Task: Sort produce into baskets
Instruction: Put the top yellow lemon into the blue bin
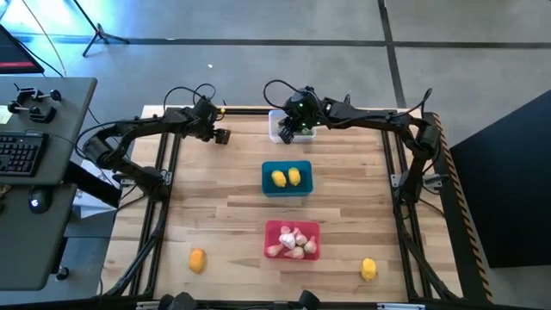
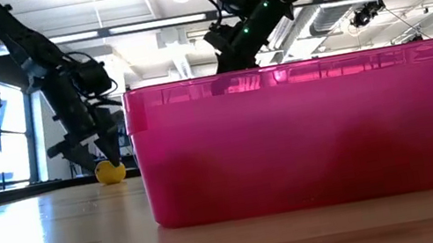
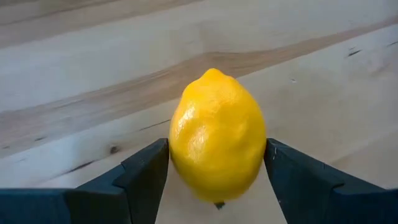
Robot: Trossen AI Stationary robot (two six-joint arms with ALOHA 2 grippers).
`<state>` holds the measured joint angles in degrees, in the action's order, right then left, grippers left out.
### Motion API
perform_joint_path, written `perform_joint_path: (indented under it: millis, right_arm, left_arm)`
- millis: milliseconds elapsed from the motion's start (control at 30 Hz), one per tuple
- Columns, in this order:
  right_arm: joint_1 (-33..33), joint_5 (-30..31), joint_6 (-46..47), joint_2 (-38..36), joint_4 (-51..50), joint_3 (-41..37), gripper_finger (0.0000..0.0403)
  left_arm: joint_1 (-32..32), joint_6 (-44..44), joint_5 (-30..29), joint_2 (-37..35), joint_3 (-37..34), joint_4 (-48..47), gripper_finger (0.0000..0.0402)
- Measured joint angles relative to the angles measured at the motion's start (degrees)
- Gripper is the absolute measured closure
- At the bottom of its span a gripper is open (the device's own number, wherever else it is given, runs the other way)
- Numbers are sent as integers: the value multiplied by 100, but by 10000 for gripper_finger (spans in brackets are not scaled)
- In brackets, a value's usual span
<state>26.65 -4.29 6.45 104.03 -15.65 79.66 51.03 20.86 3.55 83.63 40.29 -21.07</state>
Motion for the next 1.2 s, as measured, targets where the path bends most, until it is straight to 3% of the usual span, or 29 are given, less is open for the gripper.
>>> perform_joint_path:
  millis: [233,533,733,967,1200]
  right_arm:
    - [-2,4,89,0,-1,0,403]
    - [98,156,-132,-417,-448,-14,403]
    - [422,224,-42,-1339,495,-1230,403]
    - [525,279,256,-2377,1179,-2727,403]
    - [525,321,403,-3049,1206,-3466,403]
  left_arm:
    - [2,-16,82,211,3,178,175]
    - [1,-506,111,110,4,103,266]
    - [-191,-1002,135,-529,348,-613,275]
    - [-1111,-1197,447,-1148,1088,-1296,275]
    - [-2493,-765,454,-898,2147,-1346,280]
